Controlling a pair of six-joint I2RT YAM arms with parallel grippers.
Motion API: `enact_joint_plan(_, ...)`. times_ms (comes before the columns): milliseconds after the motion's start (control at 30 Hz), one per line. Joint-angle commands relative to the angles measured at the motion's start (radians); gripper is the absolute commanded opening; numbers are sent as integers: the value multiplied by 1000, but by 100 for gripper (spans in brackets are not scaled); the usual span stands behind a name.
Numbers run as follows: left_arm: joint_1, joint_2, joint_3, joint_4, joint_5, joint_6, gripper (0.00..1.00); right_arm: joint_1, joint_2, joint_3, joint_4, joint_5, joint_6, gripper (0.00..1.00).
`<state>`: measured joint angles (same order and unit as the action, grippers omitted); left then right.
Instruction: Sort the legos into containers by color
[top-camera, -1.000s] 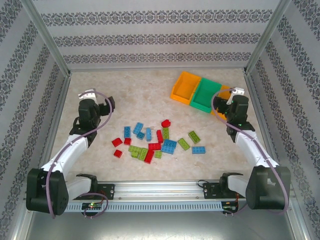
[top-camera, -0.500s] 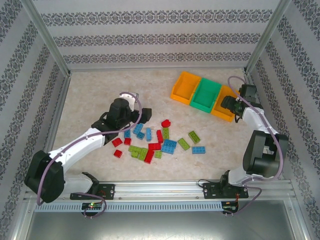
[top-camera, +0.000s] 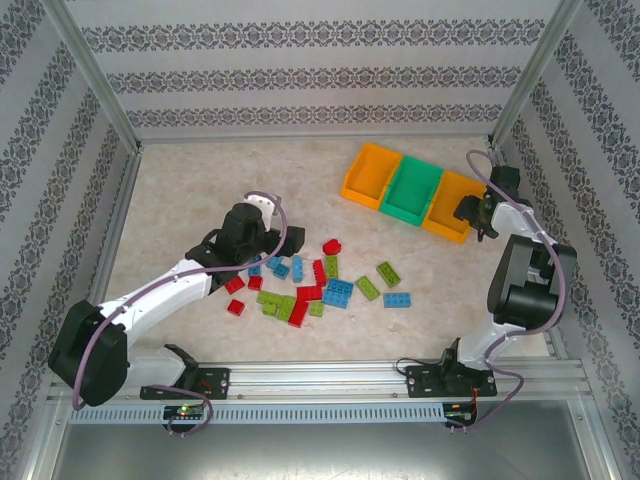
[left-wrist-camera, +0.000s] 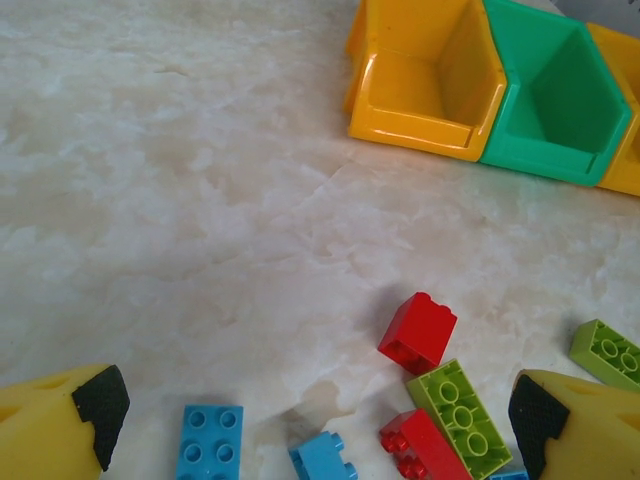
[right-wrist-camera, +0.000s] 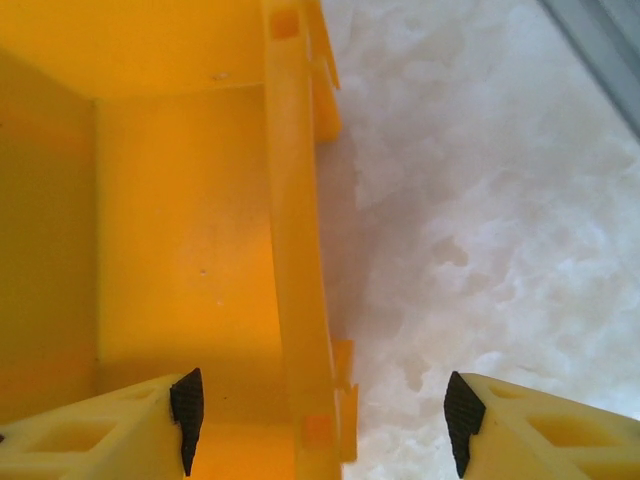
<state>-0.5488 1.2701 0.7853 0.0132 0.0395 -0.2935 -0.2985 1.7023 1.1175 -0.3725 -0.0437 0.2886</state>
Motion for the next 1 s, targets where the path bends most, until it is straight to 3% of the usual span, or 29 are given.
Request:
enact_joint_plan(0,-10,-48,-29,-19,-40,-5,99,15,34,51,-32,-15,-33,66)
enact_joint_plan(500,-8,-118,-90,-39,-145,-56,99,115,142,164,-111,10,-151,23)
enact_joint_plan(967,-8,-157,-111,-81,-191,-71,99,275,104,130,-56,-17,-234,17)
